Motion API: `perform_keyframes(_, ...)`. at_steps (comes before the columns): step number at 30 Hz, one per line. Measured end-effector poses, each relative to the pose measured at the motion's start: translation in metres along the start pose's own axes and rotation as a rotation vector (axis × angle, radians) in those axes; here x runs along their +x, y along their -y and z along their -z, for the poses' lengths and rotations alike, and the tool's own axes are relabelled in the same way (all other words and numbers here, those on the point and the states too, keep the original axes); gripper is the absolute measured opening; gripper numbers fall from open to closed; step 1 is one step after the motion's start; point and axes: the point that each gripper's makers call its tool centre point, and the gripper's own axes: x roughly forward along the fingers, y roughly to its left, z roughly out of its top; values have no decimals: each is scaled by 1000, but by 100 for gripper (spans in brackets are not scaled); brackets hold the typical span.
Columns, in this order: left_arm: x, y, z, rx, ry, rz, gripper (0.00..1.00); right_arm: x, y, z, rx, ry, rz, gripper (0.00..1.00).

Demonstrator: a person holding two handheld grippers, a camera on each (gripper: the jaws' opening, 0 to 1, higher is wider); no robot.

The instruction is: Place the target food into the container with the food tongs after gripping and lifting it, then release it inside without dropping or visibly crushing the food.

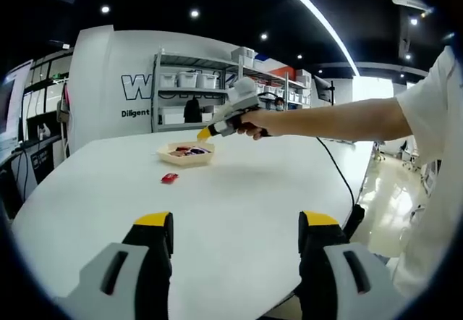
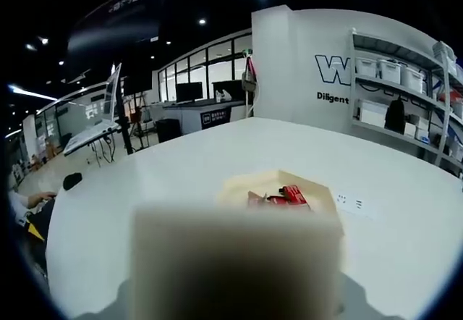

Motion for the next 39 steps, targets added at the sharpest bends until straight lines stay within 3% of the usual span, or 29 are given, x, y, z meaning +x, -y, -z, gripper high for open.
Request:
perform_keyframes(8, 2, 6, 0, 7, -6, 12, 72, -14, -17, 5, -36, -3, -28, 17)
perform_keyframes(23, 0, 13, 1, 3, -17, 25, 80, -19, -56, 10, -74, -6, -98, 17)
perform_keyframes(39, -5, 13, 6, -17, -27, 19, 86, -15, -74, 27, -86, -27, -157, 18)
